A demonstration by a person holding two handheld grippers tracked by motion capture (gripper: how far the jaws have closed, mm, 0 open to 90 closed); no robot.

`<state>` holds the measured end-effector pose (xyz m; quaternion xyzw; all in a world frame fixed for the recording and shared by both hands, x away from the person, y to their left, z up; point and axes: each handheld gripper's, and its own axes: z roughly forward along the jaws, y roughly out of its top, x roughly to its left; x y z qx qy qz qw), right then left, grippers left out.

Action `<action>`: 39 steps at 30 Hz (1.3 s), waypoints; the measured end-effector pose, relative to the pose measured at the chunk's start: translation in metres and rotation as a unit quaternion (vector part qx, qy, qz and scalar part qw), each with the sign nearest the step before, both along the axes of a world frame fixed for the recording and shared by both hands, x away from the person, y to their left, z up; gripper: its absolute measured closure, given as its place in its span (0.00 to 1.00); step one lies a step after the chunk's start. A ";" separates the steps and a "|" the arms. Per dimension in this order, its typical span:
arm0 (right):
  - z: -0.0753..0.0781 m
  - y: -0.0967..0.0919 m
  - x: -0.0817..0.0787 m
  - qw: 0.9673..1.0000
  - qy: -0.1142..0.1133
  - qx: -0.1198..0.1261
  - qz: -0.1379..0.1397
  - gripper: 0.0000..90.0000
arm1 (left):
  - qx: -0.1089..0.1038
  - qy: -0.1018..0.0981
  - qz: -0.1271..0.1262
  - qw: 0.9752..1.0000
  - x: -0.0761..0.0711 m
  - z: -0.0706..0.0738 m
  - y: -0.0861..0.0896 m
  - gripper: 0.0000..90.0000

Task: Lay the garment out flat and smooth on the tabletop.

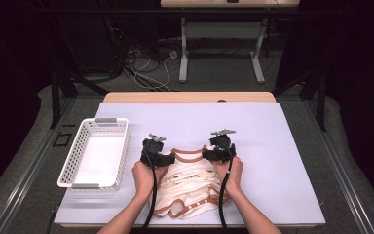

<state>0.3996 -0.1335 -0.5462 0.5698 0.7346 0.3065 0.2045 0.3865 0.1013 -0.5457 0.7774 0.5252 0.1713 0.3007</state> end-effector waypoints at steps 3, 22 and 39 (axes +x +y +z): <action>-0.003 0.001 0.001 1.000 0.004 -0.004 -0.003 0.43 | 0.000 0.004 0.000 1.000 0.000 -0.002 -0.001 0.41; -0.011 0.000 -0.012 0.999 -0.031 -0.030 -0.003 0.90 | 0.007 -0.048 -0.043 0.998 -0.021 -0.015 -0.013 0.94; 0.060 -0.012 -0.023 0.988 -0.150 -0.032 0.003 0.90 | -0.028 -0.151 -0.036 0.987 -0.021 0.069 -0.005 0.94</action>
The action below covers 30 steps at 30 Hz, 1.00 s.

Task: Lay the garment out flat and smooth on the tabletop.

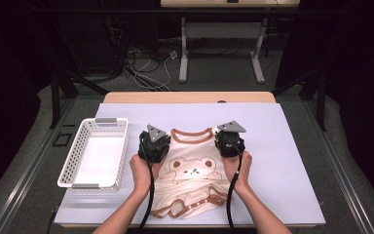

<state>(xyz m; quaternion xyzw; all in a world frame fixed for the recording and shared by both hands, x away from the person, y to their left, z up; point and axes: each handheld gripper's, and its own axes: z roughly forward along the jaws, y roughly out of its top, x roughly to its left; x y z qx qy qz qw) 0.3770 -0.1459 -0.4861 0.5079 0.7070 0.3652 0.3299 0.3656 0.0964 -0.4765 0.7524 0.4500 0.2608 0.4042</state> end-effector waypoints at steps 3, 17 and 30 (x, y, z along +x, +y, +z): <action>0.022 0.000 0.004 1.000 -0.024 0.002 -0.003 0.90 | 0.004 -0.024 0.003 1.000 0.008 0.022 -0.002 0.93; 0.070 0.021 0.111 0.996 0.000 -0.061 -0.060 0.59 | 0.110 0.036 0.126 0.985 0.125 0.040 -0.001 0.43; -0.002 0.005 0.053 0.995 0.084 -0.001 0.060 0.48 | 0.074 0.097 0.029 0.992 0.066 -0.019 0.020 0.24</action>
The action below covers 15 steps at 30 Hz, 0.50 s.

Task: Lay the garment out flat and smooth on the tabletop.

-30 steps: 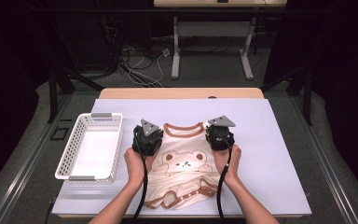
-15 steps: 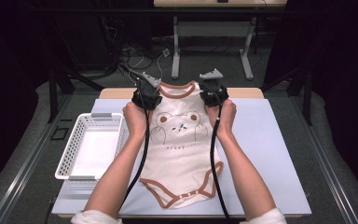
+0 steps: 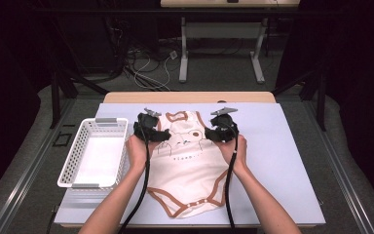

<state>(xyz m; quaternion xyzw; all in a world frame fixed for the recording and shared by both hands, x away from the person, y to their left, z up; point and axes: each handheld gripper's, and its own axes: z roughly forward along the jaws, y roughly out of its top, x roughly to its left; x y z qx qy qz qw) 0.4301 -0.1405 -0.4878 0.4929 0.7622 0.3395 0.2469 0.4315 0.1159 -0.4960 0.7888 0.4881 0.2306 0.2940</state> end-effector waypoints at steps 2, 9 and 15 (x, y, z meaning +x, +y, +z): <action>-0.006 -0.004 -0.007 1.000 0.008 0.007 0.010 0.47 | -0.006 0.001 -0.013 1.000 -0.012 -0.006 0.000 0.24; -0.027 -0.021 -0.020 0.999 0.033 0.015 0.019 0.46 | -0.015 0.011 -0.048 0.999 -0.046 -0.026 0.004 0.21; -0.046 -0.039 -0.023 0.998 0.055 0.027 0.011 0.48 | -0.017 0.023 -0.055 0.998 -0.064 -0.040 0.009 0.21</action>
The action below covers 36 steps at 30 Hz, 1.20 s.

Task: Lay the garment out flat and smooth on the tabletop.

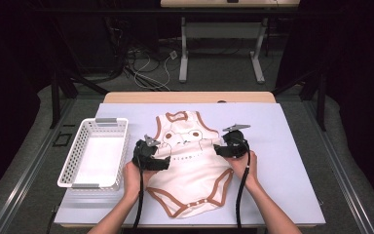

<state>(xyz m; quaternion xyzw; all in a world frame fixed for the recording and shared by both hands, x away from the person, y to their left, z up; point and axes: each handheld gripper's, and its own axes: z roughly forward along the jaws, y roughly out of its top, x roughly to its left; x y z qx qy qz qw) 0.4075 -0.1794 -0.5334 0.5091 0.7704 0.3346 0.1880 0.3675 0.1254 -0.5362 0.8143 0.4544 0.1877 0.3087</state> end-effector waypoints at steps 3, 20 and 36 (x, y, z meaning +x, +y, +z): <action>-0.006 -0.007 0.000 1.000 0.008 0.008 -0.001 0.51 | 0.002 -0.002 -0.004 1.000 -0.011 -0.004 0.003 0.23; -0.009 -0.005 0.042 1.000 -0.009 0.013 -0.007 0.64 | -0.007 0.034 -0.045 0.998 -0.046 -0.018 0.020 0.44; -0.025 0.013 0.064 1.000 -0.008 -0.013 -0.020 0.89 | -0.020 0.037 -0.071 0.997 -0.051 -0.018 0.026 0.84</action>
